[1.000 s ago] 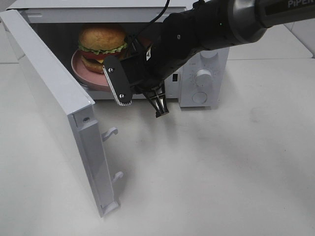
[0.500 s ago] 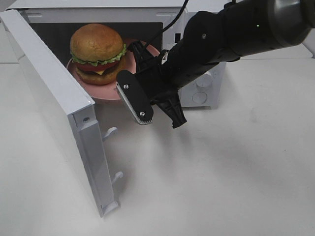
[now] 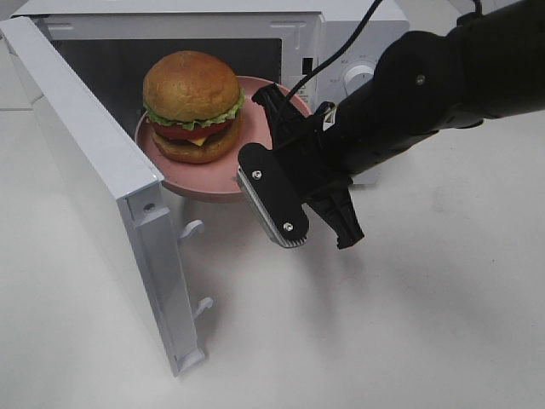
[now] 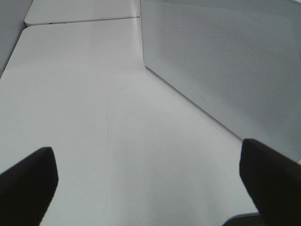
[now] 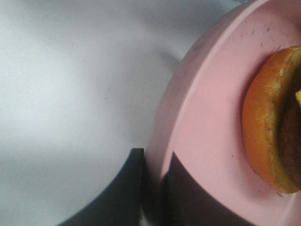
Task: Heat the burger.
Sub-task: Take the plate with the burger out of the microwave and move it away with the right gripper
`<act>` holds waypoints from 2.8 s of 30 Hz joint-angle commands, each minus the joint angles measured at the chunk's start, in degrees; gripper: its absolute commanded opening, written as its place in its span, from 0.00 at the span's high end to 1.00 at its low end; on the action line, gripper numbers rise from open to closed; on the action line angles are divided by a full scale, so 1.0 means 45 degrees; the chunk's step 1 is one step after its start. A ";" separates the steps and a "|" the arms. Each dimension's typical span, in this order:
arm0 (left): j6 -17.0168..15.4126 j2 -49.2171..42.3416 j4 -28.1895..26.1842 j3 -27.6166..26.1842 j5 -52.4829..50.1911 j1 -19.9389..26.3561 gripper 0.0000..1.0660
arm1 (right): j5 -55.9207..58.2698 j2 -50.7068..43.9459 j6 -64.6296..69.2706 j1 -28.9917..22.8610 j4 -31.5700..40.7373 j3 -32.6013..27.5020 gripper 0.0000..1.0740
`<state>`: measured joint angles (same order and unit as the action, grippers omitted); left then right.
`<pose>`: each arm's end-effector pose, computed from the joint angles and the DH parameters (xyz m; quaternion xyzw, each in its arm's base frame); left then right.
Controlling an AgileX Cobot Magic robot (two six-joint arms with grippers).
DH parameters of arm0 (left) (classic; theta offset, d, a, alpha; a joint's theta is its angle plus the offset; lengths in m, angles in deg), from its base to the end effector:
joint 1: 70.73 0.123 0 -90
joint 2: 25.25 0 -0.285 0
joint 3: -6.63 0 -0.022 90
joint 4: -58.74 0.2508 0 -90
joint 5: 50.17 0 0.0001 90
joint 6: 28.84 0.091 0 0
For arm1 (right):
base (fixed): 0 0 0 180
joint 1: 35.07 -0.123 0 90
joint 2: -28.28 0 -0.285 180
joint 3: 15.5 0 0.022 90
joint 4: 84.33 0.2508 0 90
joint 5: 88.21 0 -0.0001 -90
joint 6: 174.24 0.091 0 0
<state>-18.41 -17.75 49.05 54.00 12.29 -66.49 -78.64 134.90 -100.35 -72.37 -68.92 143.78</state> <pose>-0.0089 -0.0143 0.2816 0.0515 0.8495 -0.0174 0.5247 0.2813 0.2194 0.1954 -0.8391 0.3983 -0.1485 0.3394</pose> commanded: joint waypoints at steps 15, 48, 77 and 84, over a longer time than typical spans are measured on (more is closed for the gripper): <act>-0.0076 -0.0242 -0.0089 0.0025 -0.0191 0.0038 0.08 | -0.0929 -0.3030 0.0306 0.0051 0.0076 -0.2750 1.00; -0.0076 -0.0242 -0.0089 0.0025 -0.0191 0.0038 0.08 | 0.1337 -0.8836 0.9282 0.0051 -0.5908 -0.6583 1.00; -0.0076 -0.0242 -0.0089 0.0025 -0.0191 0.0038 0.08 | 0.5730 -0.9817 2.0792 0.0051 -1.2249 -0.6583 1.00; -0.0076 -0.0242 -0.0089 0.0025 -0.0191 0.0038 0.08 | 0.7207 -0.9766 2.4446 0.0051 -1.3585 -0.6583 1.00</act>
<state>-18.41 -17.75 49.05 54.00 12.29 -66.49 -47.36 91.76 5.41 -72.37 -124.84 113.64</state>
